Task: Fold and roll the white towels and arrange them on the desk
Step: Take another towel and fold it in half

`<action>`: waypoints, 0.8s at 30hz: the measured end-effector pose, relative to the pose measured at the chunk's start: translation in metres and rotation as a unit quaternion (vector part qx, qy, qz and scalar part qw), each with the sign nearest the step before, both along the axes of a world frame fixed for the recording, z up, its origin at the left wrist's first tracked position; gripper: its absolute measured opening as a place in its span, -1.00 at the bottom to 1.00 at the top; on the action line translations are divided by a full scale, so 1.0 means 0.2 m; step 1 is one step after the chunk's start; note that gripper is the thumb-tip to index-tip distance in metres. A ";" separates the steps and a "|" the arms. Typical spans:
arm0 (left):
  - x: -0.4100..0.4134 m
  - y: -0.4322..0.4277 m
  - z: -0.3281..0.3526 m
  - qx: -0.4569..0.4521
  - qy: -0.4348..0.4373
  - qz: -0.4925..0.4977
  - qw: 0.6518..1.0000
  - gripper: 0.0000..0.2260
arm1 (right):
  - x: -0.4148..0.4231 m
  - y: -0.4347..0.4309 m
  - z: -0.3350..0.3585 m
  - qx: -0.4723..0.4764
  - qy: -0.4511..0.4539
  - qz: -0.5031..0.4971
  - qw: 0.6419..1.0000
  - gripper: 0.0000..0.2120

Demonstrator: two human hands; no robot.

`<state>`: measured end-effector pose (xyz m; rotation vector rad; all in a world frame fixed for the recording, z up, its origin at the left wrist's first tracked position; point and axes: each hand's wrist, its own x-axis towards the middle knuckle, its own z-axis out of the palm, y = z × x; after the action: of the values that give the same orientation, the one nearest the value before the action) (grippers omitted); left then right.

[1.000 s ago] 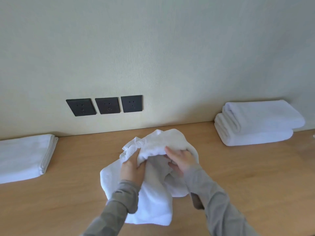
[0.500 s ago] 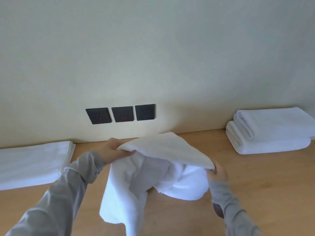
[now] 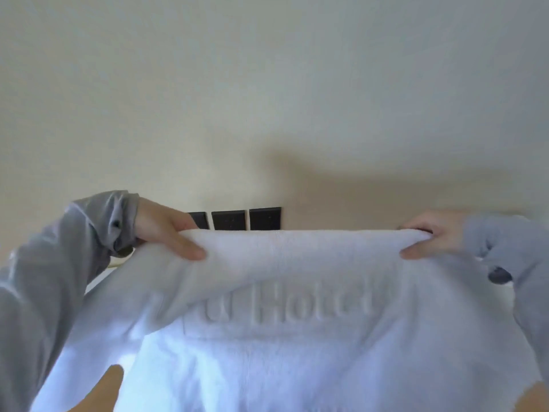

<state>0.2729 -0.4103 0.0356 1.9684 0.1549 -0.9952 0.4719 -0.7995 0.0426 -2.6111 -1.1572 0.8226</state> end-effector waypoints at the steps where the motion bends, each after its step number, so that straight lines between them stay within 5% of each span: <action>1: 0.05 -0.03 -0.05 0.023 0.028 0.010 0.999 -0.75 | 0.03 0.04 -0.07 -0.059 0.002 -0.004 0.998 -0.91; 4: 0.20 -0.14 -0.37 0.178 0.069 0.029 0.981 -0.41 | 0.13 0.14 -0.44 -0.239 -0.013 -0.021 0.971 -0.53; 6: 0.24 -0.21 -0.68 0.373 -0.004 0.025 0.927 -0.44 | 0.16 0.17 -0.75 -0.261 -0.013 -0.053 0.964 -0.54; 8: 0.23 -0.27 -1.03 0.453 -0.072 0.045 0.887 -0.48 | 0.15 0.15 -1.08 -0.233 -0.018 -0.100 0.967 -0.62; 13: -0.02 -0.39 -1.54 0.468 -0.145 0.097 0.866 -0.08 | -0.07 0.06 -1.61 -0.191 -0.115 -0.186 0.957 -0.50; 18: -0.10 -0.36 -1.67 0.451 -0.160 0.128 0.869 -0.22 | -0.39 0.07 -1.78 -0.060 -0.140 -0.264 0.952 -0.34; 24: -0.02 -0.16 -1.68 0.461 -0.184 0.107 0.862 -0.19 | -0.36 0.00 -1.85 0.015 -0.147 -0.260 0.954 -0.46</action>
<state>0.2685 -0.4418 -0.2997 2.8796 0.7245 -0.3704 0.3995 -0.7995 -0.3278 -2.8693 -0.4674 0.3124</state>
